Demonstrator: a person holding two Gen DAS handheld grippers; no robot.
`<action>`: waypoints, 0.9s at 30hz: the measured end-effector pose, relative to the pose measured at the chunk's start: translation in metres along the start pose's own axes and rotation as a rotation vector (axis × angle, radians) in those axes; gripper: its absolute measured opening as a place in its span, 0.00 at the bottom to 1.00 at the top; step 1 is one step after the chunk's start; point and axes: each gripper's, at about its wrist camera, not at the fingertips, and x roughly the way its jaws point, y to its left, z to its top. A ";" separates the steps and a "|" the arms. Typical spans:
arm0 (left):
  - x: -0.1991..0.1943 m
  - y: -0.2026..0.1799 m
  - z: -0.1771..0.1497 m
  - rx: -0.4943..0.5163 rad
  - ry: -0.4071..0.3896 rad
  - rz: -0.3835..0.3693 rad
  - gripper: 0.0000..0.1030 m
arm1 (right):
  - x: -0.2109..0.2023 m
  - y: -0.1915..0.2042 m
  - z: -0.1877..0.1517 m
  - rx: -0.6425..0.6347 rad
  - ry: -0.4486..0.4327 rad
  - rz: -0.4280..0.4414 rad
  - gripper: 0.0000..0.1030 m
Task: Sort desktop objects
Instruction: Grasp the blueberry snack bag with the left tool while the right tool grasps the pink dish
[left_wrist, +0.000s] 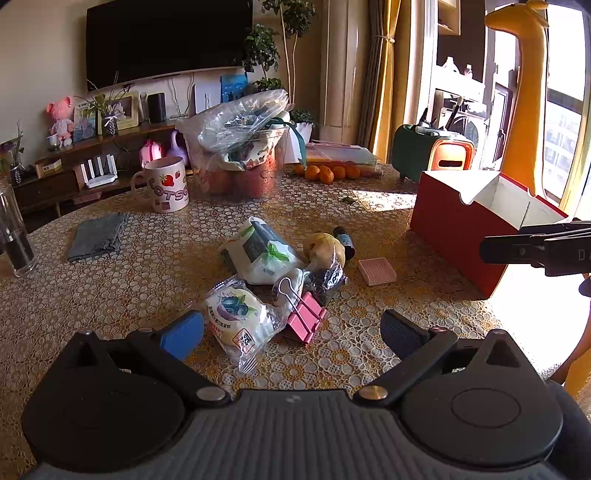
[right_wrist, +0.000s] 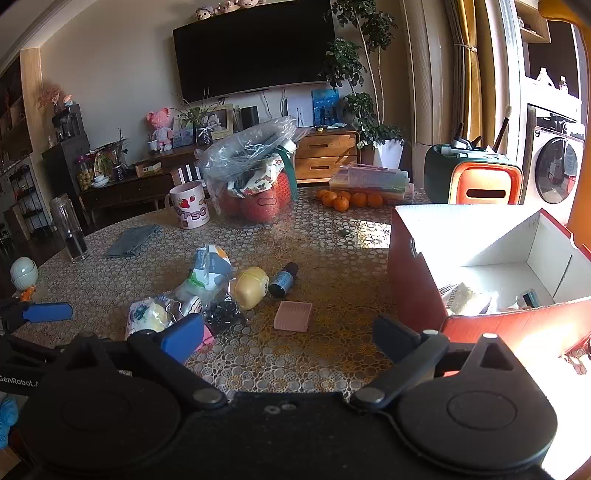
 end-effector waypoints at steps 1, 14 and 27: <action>0.004 0.003 0.000 -0.001 0.001 0.009 0.99 | 0.003 0.001 0.000 -0.003 0.004 -0.004 0.95; 0.067 0.048 0.015 -0.116 0.120 0.149 0.99 | 0.060 0.005 -0.002 -0.024 0.051 -0.016 0.94; 0.115 0.061 0.027 -0.243 0.211 0.221 0.99 | 0.123 0.005 -0.007 -0.042 0.104 0.004 0.92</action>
